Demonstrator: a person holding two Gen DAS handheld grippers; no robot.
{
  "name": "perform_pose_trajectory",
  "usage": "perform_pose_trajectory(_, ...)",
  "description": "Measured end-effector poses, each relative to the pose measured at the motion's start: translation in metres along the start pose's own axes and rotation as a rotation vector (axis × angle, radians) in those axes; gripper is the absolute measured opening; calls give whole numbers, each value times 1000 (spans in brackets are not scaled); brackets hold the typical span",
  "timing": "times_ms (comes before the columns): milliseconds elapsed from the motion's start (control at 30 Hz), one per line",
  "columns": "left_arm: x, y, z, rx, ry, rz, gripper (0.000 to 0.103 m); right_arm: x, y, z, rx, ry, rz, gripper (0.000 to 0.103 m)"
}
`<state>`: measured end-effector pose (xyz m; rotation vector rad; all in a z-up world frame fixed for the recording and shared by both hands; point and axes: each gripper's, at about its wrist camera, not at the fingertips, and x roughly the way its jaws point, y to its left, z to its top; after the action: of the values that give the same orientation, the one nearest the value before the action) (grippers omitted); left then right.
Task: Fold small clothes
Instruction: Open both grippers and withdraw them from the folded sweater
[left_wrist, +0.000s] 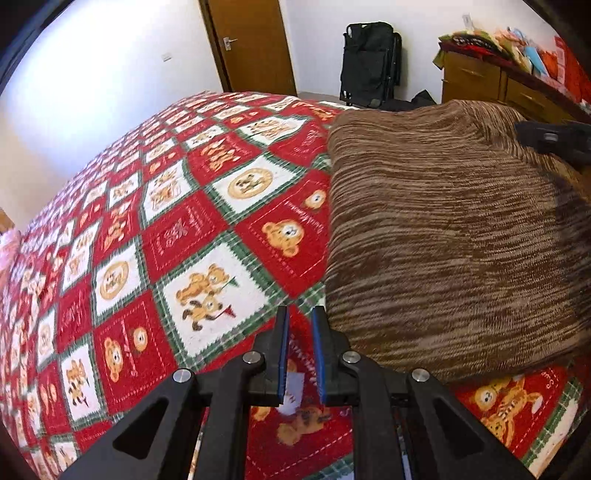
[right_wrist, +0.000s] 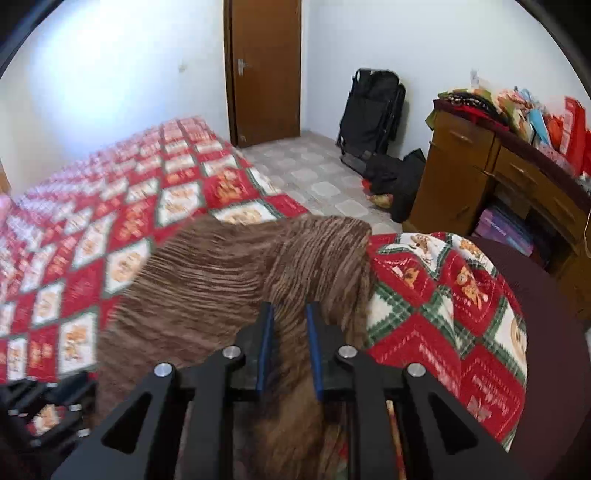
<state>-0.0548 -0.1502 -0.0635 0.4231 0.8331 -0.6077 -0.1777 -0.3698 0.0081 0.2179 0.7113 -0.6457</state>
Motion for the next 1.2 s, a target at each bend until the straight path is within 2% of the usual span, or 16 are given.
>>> perform_pose_trajectory(33, -2, 4, -1, -26, 1, -7, 12, -8, 3, -2, 3, -24, -1, 31)
perform_pose_trajectory(67, -4, 7, -1, -44, -2, -10, 12, -21, 4, -7, 4, -50, -14, 51)
perform_pose_trajectory(133, -11, 11, -4, -70, -25, 1, 12, -47, 6, -19, 24, -105, -43, 77)
perform_pose_trajectory(167, -15, 12, -5, -77, -38, 8, 12, -61, 9, -28, 29, -135, -42, 80)
perform_pose_trajectory(300, -33, 14, -10, -97, -69, 37, 12, -78, 21, -49, 16, -113, -95, 82)
perform_pose_trajectory(367, -41, 16, -14, -117, -72, -23, 13, -83, 23, -61, 33, -92, -134, 90)
perform_pose_trajectory(467, -50, 15, -21, -112, -56, -84, 13, -85, 23, -72, 43, -65, -160, 92)
perform_pose_trajectory(600, -58, 6, -30, -78, -56, -49, 13, -89, 24, -90, 36, -2, -203, 93)
perform_pose_trajectory(667, -65, 5, -35, -83, -60, -57, 13, -95, 24, -97, 37, 8, -204, 93)
perform_pose_trajectory(733, -73, 4, -40, -93, -66, -73, 13, -102, 26, -102, 32, 4, -216, 93)
perform_pose_trajectory(800, -83, 3, -44, -88, -81, -57, 13, -110, 27, -104, 23, 1, -227, 93)
perform_pose_trajectory(900, -100, 0, -47, -70, -121, 35, 13, -122, 28, -106, 23, -23, -234, 93)
perform_pose_trajectory(967, -117, -2, -49, -65, -175, 97, 13, -132, 27, -106, 25, -53, -239, 95)
perform_pose_trajectory(1067, -139, 3, -50, -88, -241, 103, 14, -145, 26, -105, 33, -101, -229, 96)
perform_pose_trajectory(1167, -162, 7, -52, -124, -310, 94, 25, -157, 26, -105, 38, -150, -231, 98)
perform_pose_trajectory(1200, -170, 7, -52, -130, -339, 90, 33, -162, 25, -104, 40, -175, -234, 98)
